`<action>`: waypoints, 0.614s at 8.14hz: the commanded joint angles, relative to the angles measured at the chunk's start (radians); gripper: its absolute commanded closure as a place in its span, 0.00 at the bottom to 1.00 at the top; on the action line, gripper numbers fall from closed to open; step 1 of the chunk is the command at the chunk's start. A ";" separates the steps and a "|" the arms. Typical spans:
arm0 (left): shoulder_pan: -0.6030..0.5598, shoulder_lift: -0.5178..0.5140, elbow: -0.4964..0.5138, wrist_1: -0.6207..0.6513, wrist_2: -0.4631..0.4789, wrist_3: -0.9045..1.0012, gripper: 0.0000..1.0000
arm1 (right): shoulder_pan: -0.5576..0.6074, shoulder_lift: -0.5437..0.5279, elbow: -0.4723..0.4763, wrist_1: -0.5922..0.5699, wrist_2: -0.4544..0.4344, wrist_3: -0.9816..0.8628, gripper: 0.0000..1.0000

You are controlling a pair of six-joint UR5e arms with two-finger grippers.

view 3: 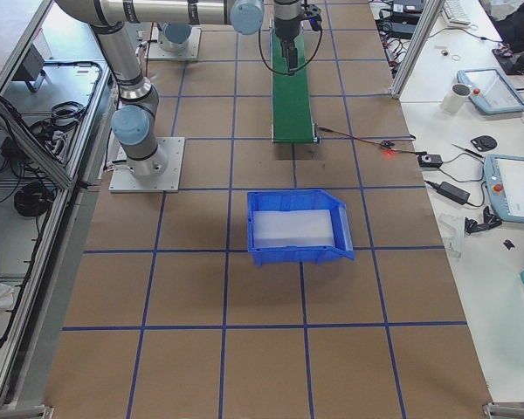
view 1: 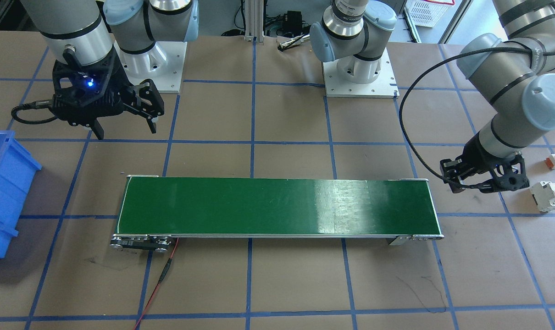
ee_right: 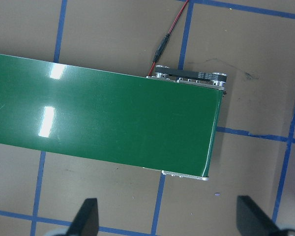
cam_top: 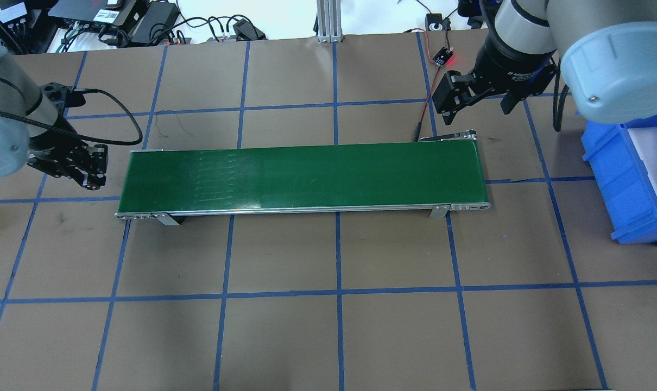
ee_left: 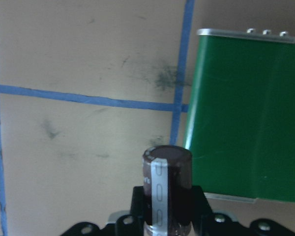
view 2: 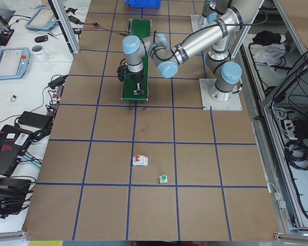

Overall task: Move capacitor from left to right
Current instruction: 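Carry the capacitor over the belt with the left gripper while the right gripper lowers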

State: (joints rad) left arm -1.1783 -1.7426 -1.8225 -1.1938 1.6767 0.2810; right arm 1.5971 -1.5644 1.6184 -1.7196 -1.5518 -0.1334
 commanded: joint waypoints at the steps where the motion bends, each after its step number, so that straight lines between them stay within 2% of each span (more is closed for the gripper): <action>1: -0.110 -0.072 0.002 0.087 -0.003 -0.089 0.72 | 0.000 0.020 0.000 0.003 -0.004 0.002 0.00; 2: -0.124 -0.099 0.002 0.130 0.000 -0.094 0.71 | -0.002 0.027 0.000 0.002 -0.004 -0.002 0.00; 5: -0.139 -0.104 0.000 0.131 -0.008 -0.109 0.66 | -0.002 0.027 0.000 0.015 0.013 0.011 0.00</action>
State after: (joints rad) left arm -1.3044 -1.8414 -1.8210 -1.0684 1.6742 0.1817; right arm 1.5956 -1.5388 1.6184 -1.7121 -1.5535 -0.1339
